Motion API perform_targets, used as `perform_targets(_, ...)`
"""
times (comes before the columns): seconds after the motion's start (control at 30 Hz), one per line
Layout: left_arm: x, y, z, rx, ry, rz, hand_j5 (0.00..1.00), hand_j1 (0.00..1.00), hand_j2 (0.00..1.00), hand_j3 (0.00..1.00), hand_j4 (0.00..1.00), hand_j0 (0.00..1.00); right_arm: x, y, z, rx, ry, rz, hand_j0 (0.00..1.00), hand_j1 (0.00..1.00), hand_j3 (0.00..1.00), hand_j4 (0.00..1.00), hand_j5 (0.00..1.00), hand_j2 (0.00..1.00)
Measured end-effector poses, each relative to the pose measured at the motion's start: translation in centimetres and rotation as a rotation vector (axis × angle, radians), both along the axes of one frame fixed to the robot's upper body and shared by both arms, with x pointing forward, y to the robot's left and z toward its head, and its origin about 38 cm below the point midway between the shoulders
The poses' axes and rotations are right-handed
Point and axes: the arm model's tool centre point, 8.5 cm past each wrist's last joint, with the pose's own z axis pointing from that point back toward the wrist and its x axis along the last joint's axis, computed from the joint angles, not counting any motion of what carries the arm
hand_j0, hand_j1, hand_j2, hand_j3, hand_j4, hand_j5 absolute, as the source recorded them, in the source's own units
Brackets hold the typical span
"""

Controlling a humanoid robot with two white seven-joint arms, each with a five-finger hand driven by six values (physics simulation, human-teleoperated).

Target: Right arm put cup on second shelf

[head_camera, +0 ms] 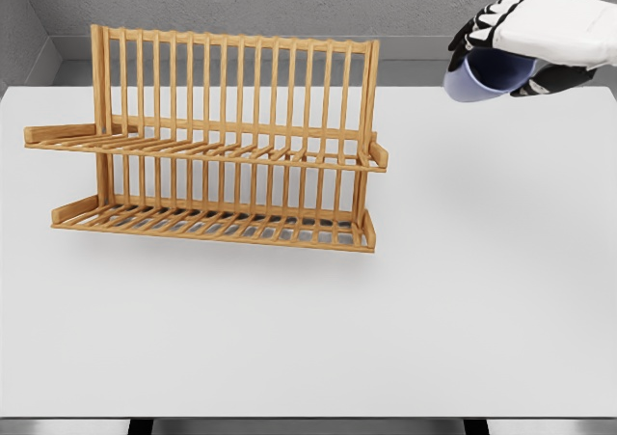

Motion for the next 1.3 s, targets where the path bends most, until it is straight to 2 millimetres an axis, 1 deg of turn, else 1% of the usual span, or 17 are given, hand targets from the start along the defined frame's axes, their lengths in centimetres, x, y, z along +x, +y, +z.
perform_targets(0.17,0.0,0.0,0.0,0.0,0.0,0.0,1.0,1.0,1.0,1.0,1.0,1.0,-0.8,1.6,0.1,-0.005,-0.015,0.057,0.62,0.62,0.62,0.62,0.62,0.62)
perform_targets(0.37,0.0,0.0,0.0,0.0,0.0,0.0,1.0,1.0,1.0,1.0,1.0,1.0,-1.2,3.4,-0.2,0.002,-0.021,0.136,0.63,0.63,0.63,0.63,0.63,0.63)
perform_targets(0.77,0.0,0.0,0.0,0.0,0.0,0.0,1.0,1.0,1.0,1.0,1.0,1.0,-1.0,6.6,-0.9,0.051,-0.014,0.213,0.62,0.62,0.62,0.62,0.62,0.62)
perform_targets(1.3,0.0,0.0,0.0,0.0,0.0,0.0,1.0,1.0,1.0,1.0,1.0,1.0,-0.8,11.7,-3.0,0.099,0.026,0.296,0.62,0.62,0.62,0.62,0.62,0.62)
